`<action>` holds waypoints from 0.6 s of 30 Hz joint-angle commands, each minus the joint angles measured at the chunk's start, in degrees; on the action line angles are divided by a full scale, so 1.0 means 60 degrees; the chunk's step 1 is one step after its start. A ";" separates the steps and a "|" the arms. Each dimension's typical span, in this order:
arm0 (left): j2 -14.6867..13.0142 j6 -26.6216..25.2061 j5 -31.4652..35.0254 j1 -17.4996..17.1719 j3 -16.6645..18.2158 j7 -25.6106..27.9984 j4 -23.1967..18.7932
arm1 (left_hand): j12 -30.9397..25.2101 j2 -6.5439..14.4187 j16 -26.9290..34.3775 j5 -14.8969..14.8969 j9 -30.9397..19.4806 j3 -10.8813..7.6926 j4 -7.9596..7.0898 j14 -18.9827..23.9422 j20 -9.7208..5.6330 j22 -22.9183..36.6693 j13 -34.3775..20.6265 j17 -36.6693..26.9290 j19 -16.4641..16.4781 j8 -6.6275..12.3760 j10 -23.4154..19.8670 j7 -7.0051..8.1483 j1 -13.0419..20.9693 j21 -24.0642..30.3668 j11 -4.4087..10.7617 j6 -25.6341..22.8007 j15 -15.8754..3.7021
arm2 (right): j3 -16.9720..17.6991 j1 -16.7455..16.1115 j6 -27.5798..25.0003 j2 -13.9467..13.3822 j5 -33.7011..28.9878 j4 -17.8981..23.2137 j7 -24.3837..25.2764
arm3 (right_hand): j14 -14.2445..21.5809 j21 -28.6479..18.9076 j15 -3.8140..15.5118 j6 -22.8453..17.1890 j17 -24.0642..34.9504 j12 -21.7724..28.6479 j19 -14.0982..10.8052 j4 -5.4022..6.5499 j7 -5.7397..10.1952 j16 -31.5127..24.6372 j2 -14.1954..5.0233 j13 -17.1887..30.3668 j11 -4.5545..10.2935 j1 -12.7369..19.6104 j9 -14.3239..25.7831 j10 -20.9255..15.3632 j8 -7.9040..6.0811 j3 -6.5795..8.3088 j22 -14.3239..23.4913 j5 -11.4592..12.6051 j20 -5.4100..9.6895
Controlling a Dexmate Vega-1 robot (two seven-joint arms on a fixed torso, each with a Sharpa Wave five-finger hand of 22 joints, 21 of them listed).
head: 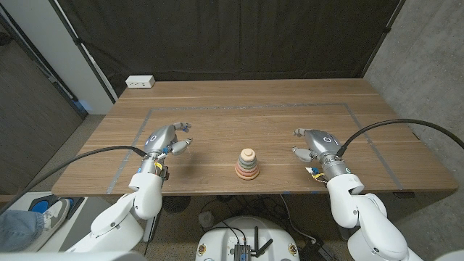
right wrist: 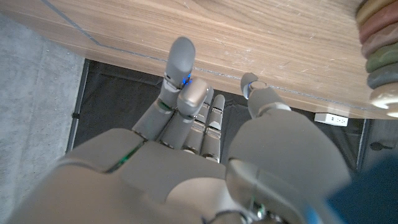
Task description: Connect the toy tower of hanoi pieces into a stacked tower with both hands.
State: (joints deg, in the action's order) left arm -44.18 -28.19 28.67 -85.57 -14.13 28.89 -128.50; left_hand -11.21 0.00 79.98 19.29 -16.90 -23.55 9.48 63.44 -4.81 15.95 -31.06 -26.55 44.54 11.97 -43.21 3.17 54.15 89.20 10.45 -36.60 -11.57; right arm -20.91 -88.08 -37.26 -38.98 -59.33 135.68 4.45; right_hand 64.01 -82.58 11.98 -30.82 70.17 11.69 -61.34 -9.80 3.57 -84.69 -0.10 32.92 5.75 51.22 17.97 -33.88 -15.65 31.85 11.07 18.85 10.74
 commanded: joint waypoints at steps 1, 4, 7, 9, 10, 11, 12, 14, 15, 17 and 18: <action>0.0028 -0.0398 -0.0136 0.0659 -0.0668 0.0210 0.0401 | -0.0018 -0.0060 -0.0034 0.0011 -0.0022 0.0019 -0.0003 -0.0071 -0.1197 0.0018 -0.0009 -0.0022 -0.0021 0.0026 0.0047 0.0002 0.0005 0.0001 0.0041 0.0017 -0.0176 | 0.0062 0.0341 0.0142 -0.0452 0.1148 -0.0938 0.1848 | 0.0110 0.0047 0.0081 -0.0025 0.0027 0.0045 -0.0025 0.0008 0.0111 -0.0047 0.0038 0.0047 0.0062 0.0105 0.0054 -0.0022 -0.0046 0.0059 0.0012 0.0039 0.0323; 0.0122 -0.0504 -0.0242 0.0664 -0.0703 0.0399 0.0458 | -0.0008 -0.0061 -0.0025 0.0012 -0.0021 0.0022 -0.0001 -0.0067 -0.1198 0.0020 -0.0007 -0.0029 -0.0023 0.0019 0.0086 0.0003 0.0004 0.0003 0.0050 0.0043 -0.0176 | 0.0007 0.0464 0.0262 -0.0662 0.1367 -0.1159 0.2122 | 0.0023 0.0066 0.0081 0.0020 -0.0042 0.0052 0.0005 0.0006 0.0154 0.0016 0.0048 0.0069 0.0066 0.0130 0.0090 -0.0039 -0.0053 0.0066 -0.0004 0.0044 0.0324; 0.0142 -0.0602 -0.0321 0.0771 -0.0763 0.0494 0.0585 | -0.0003 -0.0065 -0.0030 0.0014 -0.0020 0.0025 0.0001 -0.0074 -0.1198 0.0019 0.0002 -0.0020 -0.0026 0.0021 0.0108 -0.0009 0.0003 0.0003 0.0031 0.0045 -0.0176 | -0.0163 0.0670 0.0153 -0.0782 0.1398 -0.1329 0.2259 | 0.0005 0.0037 0.0083 0.0204 -0.0038 0.0038 -0.0015 0.0007 0.0172 0.0017 0.0060 0.0095 0.0056 0.0160 0.0128 -0.0006 -0.0010 0.0070 0.0026 0.0047 0.0323; 0.0186 -0.0765 -0.0299 0.0853 -0.0839 0.0595 0.0646 | -0.0008 -0.0067 -0.0017 0.0015 -0.0018 0.0028 0.0003 -0.0064 -0.1199 0.0016 0.0009 -0.0030 -0.0031 0.0020 0.0108 -0.0003 0.0003 0.0001 0.0026 0.0058 -0.0176 | -0.0245 0.0794 0.0169 -0.0837 0.1466 -0.1476 0.2463 | -0.0037 0.0041 0.0084 0.0256 -0.0071 0.0041 -0.0002 0.0007 0.0187 0.0053 0.0067 0.0107 0.0110 0.0173 0.0146 -0.0014 -0.0002 0.0071 0.0022 0.0049 0.0322; 0.0189 -0.0852 -0.0314 0.0891 -0.0861 0.0598 0.0658 | -0.0010 -0.0071 -0.0012 0.0016 -0.0018 0.0029 0.0007 -0.0062 -0.1199 0.0021 0.0004 -0.0035 -0.0032 0.0022 0.0121 -0.0003 0.0006 0.0004 0.0032 0.0057 -0.0176 | -0.0277 0.0856 0.0181 -0.0887 0.1517 -0.1531 0.2509 | -0.0029 0.0062 0.0084 0.0251 -0.0052 0.0047 0.0026 0.0007 0.0239 0.0040 0.0075 0.0117 0.0184 0.0181 0.0159 -0.0030 -0.0014 0.0071 0.0001 0.0050 0.0321; 0.0179 -0.0897 -0.0367 0.0922 -0.0865 0.0581 0.0672 | -0.0017 -0.0072 -0.0006 0.0016 -0.0018 0.0028 0.0008 -0.0059 -0.1199 0.0016 0.0006 -0.0041 -0.0040 0.0022 0.0103 0.0004 0.0007 -0.0002 0.0039 0.0059 -0.0176 | -0.0303 0.0912 0.0187 -0.0936 0.1589 -0.1569 0.2520 | -0.0023 0.0075 0.0083 0.0204 -0.0038 0.0048 0.0041 0.0010 0.0266 0.0029 0.0078 0.0118 0.0178 0.0184 0.0168 -0.0040 -0.0040 0.0070 -0.0012 0.0050 0.0321; 0.0153 -0.0923 -0.0402 0.0954 -0.0881 0.0569 0.0689 | -0.0020 -0.0076 -0.0027 0.0017 -0.0018 0.0029 0.0010 -0.0086 -0.1199 0.0003 0.0001 -0.0022 -0.0062 0.0026 0.0109 0.0008 0.0008 -0.0017 0.0054 0.0054 -0.0176 | -0.0343 0.0969 0.0171 -0.0948 0.1635 -0.1622 0.2579 | -0.0070 0.0069 0.0082 0.0172 -0.0077 0.0045 0.0037 0.0014 0.0293 0.0072 0.0079 0.0124 0.0187 0.0185 0.0177 -0.0034 -0.0060 0.0070 -0.0006 0.0050 0.0320; 0.0108 -0.0990 -0.0408 0.1019 -0.0950 0.0594 0.0716 | -0.0031 -0.0082 -0.0036 0.0020 -0.0017 0.0030 0.0013 -0.0107 -0.1198 0.0006 -0.0004 -0.0017 -0.0087 0.0028 0.0101 0.0021 0.0011 -0.0019 0.0052 0.0057 -0.0177 | -0.0416 0.1066 0.0126 -0.1033 0.1720 -0.1685 0.2598 | -0.0119 0.0095 0.0082 0.0148 -0.0108 0.0045 0.0071 0.0022 0.0341 0.0116 0.0087 0.0122 0.0204 0.0188 0.0199 -0.0061 -0.0085 0.0065 -0.0031 0.0050 0.0317; 0.0091 -0.0996 -0.0421 0.1050 -0.0988 0.0608 0.0729 | -0.0033 -0.0082 -0.0066 0.0022 -0.0017 0.0030 0.0013 -0.0143 -0.1197 -0.0005 -0.0002 0.0010 -0.0109 0.0030 0.0099 0.0016 0.0011 -0.0031 0.0072 0.0058 -0.0177 | -0.0443 0.1099 0.0118 -0.1071 0.1772 -0.1709 0.2631 | -0.0111 0.0100 0.0082 0.0147 -0.0093 0.0047 0.0078 0.0024 0.0337 0.0106 0.0091 0.0122 0.0217 0.0188 0.0206 -0.0075 -0.0091 0.0062 -0.0036 0.0049 0.0316; 0.0061 -0.1028 -0.0433 0.1113 -0.1071 0.0632 0.0745 | -0.0033 -0.0079 -0.0050 0.0023 -0.0016 0.0030 0.0012 -0.0131 -0.1197 -0.0014 0.0003 -0.0007 -0.0124 0.0031 0.0099 0.0027 0.0011 -0.0037 0.0057 0.0059 -0.0178 | -0.0506 0.1152 0.0073 -0.1154 0.1849 -0.1719 0.2663 | -0.0104 0.0103 0.0081 0.0127 -0.0081 0.0047 0.0083 0.0027 0.0344 0.0098 0.0094 0.0118 0.0215 0.0186 0.0212 -0.0089 -0.0103 0.0059 -0.0039 0.0047 0.0316; 0.0062 -0.1038 -0.0445 0.1139 -0.1104 0.0661 0.0756 | -0.0033 -0.0077 -0.0046 0.0024 -0.0016 0.0030 0.0010 -0.0133 -0.1196 -0.0026 0.0005 -0.0013 -0.0137 0.0032 0.0101 0.0024 0.0011 -0.0046 0.0060 0.0061 -0.0177 | -0.0542 0.1180 0.0048 -0.1191 0.1873 -0.1724 0.2688 | -0.0102 0.0105 0.0081 0.0123 -0.0077 0.0046 0.0086 0.0029 0.0343 0.0096 0.0095 0.0118 0.0218 0.0185 0.0214 -0.0088 -0.0106 0.0058 -0.0041 0.0046 0.0315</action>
State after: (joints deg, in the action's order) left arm -43.53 -32.37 26.87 -80.99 -18.50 31.66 -125.25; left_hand -11.21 0.00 79.71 19.29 -16.89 -23.55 9.48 62.82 -4.82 15.77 -31.07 -26.55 44.11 11.97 -42.87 3.37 54.15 89.11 10.63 -36.40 -11.36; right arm -22.29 -83.68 -36.35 -43.58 -51.42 127.98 17.03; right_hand 63.46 -82.12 11.87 -29.78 69.48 11.69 -61.11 -9.80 5.23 -84.29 0.59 33.49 6.78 51.91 19.03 -34.29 -15.74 31.85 10.66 18.85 10.52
